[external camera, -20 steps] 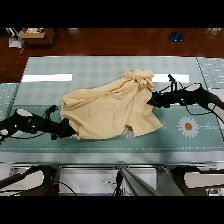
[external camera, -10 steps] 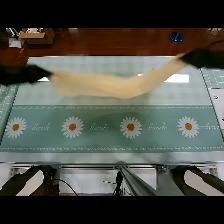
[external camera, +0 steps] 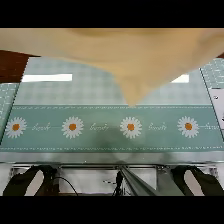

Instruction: Fold the shirts.

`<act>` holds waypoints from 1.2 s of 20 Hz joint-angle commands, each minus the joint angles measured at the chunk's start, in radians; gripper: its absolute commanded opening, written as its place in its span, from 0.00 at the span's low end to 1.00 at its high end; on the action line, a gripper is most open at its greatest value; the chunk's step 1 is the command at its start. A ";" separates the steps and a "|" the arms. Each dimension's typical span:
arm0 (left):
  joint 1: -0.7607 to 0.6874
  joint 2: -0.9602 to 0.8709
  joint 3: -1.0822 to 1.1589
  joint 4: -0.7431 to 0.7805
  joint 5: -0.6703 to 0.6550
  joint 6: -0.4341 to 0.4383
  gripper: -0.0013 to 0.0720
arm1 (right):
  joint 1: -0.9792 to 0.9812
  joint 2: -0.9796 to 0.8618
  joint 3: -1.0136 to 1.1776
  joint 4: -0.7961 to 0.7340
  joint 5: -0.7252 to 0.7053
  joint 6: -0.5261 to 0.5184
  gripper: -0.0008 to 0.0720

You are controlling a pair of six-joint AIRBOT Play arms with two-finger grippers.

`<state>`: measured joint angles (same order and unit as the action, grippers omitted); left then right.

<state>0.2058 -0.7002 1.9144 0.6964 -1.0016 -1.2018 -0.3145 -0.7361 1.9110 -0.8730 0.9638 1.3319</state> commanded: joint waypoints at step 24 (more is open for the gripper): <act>0.000 -0.234 -0.736 0.322 -0.106 -0.169 0.05 | 0.214 -0.647 -0.143 -0.361 0.421 0.090 0.05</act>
<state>0.2058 -0.7734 1.2354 1.0554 -1.3136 -1.4532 -0.1787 -1.2240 1.7798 -1.2484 1.5539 1.4284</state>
